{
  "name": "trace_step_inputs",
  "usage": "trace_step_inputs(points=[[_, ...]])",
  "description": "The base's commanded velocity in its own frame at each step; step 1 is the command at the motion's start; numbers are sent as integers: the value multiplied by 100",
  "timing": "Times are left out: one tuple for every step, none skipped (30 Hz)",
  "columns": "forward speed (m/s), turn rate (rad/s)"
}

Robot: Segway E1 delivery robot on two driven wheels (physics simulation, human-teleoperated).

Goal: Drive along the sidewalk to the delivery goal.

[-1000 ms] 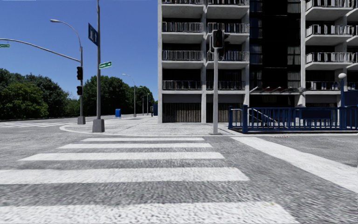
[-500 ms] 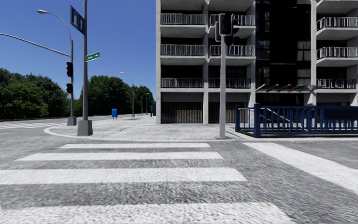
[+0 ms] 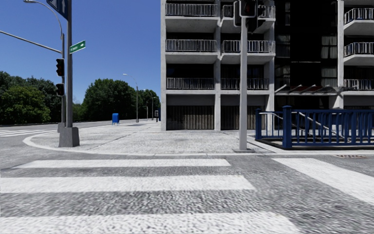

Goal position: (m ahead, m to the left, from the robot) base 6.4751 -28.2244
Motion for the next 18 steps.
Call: trace_step_inputs(points=[[200, 0], [200, 0], [200, 0], [200, 0], [200, 0], [200, 0], [200, 0], [200, 0], [200, 0], [200, 0], [200, 0], [200, 0], [200, 0], [200, 0], [200, 0], [200, 0], [200, 0], [200, 0]])
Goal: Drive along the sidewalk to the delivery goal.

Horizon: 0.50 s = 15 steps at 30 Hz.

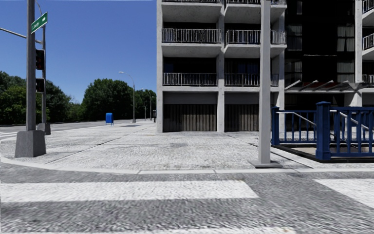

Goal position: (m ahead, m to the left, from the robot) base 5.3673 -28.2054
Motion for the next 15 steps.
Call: trace_step_inputs(points=[[200, 0], [200, 0], [200, 0], [200, 0], [200, 0], [200, 0], [200, 0], [200, 0], [200, 0], [200, 0], [200, 0], [200, 0], [200, 0], [200, 0], [200, 0]])
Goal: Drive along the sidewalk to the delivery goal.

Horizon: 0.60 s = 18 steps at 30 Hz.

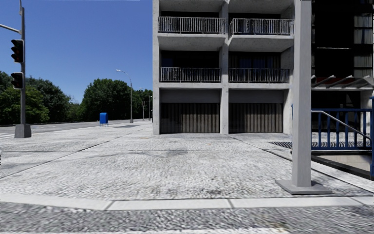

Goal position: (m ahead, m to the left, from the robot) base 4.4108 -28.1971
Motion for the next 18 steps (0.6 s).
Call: trace_step_inputs(points=[[200, 0], [200, 0], [200, 0], [200, 0], [200, 0], [200, 0], [200, 0], [200, 0], [200, 0], [200, 0], [200, 0], [200, 0], [200, 0], [198, 0], [198, 0], [183, 0], [169, -2], [161, -4]])
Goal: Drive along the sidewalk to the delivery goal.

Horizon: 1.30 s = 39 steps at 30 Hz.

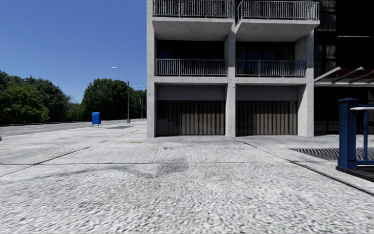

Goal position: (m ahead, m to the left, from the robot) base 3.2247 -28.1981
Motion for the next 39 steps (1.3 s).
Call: trace_step_inputs(points=[[161, -4], [155, -9], [147, -16], [147, -16], [142, -21], [140, -28], [140, -28], [139, -32], [139, -32], [139, -33], [139, -33], [139, -33], [139, -35], [139, -35], [139, -38], [139, -40], [140, -40], [147, -41], [147, -41], [154, -42], [157, -44], [157, -44], [159, -46], [161, -49], [162, -54], [162, -54], [163, -57], [167, -57], [179, -58], [179, -58], [187, -59], [200, -60], [200, -62], [200, -62], [200, -64], [200, -68], [200, -71], [200, -71], [200, -71]])
